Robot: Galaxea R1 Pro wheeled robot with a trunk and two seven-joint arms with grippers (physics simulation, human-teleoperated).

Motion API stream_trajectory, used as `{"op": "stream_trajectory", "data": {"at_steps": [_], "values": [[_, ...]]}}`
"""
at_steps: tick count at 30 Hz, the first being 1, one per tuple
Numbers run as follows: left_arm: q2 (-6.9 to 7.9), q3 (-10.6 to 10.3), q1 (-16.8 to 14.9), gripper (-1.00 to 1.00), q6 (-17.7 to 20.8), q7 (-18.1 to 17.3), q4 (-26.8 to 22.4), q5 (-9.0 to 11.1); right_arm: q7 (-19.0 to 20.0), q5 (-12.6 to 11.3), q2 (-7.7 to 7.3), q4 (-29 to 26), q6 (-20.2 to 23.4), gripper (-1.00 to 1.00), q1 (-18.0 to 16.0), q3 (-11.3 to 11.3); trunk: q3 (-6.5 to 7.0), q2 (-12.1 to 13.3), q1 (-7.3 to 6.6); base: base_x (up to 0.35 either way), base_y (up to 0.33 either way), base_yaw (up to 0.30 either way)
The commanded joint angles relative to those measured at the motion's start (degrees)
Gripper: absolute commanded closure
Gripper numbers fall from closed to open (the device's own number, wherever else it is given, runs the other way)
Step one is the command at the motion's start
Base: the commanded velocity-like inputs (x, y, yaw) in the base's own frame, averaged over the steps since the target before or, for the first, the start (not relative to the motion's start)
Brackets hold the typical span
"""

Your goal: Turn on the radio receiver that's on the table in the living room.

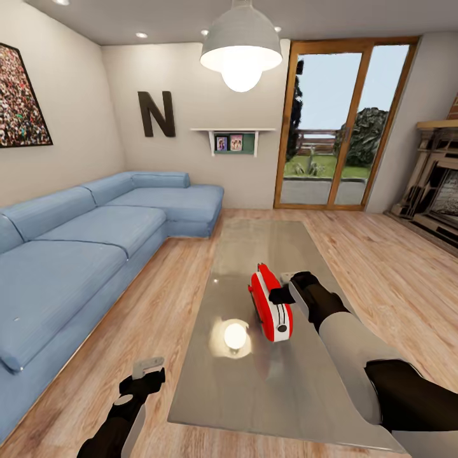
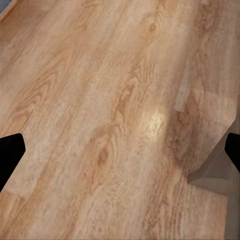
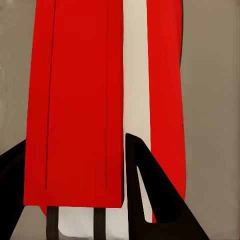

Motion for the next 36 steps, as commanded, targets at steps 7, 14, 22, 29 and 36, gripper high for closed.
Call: {"op": "stream_trajectory", "data": {"at_steps": [7,14,22,29,36], "values": [[0.03,0.0,0.0,-1.00,0.0,0.0,0.0,0.0,0.3,0.1,0.00,0.0,0.0,1.00,0.0,0.0,1.26,2.8,-1.55,0.000,0.000,0.000],[0.08,0.1,0.0,-1.00,0.0,0.0,0.0,0.0,0.3,0.1,0.02,0.0,0.0,1.00,0.0,-0.1,2.52,5.6,-3.08,0.000,0.000,0.000],[0.01,0.1,0.0,-1.00,0.0,0.0,0.0,0.0,0.3,0.2,0.00,0.0,0.0,1.00,-0.1,-0.1,3.96,8.8,-4.84,0.000,0.000,0.000],[0.01,0.1,0.0,-1.00,0.0,0.0,0.0,0.0,0.3,0.4,-0.12,0.0,0.0,1.00,0.0,-0.1,5.21,11.6,-6.38,0.000,0.000,0.000],[0.01,0.1,0.0,-1.00,0.0,0.0,0.0,-0.1,0.3,0.4,-0.31,0.0,0.0,1.00,0.0,-0.1,6.47,14.5,-7.91,0.000,0.000,0.000]]}}
